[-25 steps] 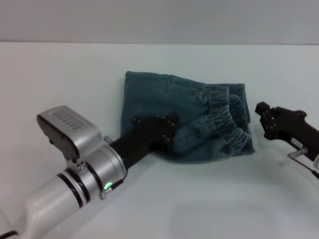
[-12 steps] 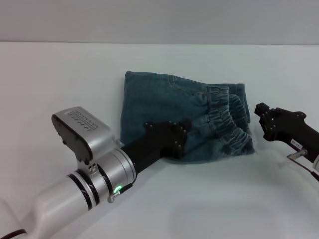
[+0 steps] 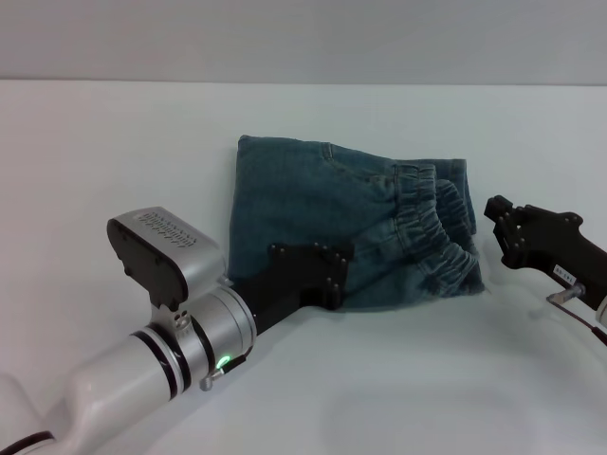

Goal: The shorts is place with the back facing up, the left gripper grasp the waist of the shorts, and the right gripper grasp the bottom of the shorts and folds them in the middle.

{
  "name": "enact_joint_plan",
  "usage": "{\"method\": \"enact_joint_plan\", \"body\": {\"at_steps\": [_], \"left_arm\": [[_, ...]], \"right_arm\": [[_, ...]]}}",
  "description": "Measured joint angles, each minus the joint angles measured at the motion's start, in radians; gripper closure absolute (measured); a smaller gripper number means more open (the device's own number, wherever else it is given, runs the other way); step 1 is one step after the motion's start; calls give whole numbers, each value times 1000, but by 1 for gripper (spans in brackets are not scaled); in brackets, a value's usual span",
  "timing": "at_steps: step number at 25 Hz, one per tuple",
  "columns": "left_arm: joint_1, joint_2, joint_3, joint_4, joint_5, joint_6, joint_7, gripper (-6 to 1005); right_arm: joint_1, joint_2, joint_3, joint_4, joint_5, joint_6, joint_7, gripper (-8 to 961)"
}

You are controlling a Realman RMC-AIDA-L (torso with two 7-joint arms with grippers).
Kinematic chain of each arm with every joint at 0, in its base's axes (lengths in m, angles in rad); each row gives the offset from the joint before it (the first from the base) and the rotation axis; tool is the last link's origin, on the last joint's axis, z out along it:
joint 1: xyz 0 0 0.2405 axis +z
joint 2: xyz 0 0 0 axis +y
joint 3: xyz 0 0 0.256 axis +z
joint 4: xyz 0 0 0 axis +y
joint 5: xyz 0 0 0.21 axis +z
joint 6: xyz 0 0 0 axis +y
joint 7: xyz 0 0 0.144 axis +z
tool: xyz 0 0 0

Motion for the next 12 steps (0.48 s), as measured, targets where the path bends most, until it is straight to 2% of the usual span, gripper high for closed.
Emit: {"method": "enact_joint_plan", "body": {"at_steps": [12], "left_arm": [[-17, -1, -56, 27, -2, -55, 9, 999]], "right_arm": [[0, 0, 0, 0, 0, 5, 2, 942]]}}
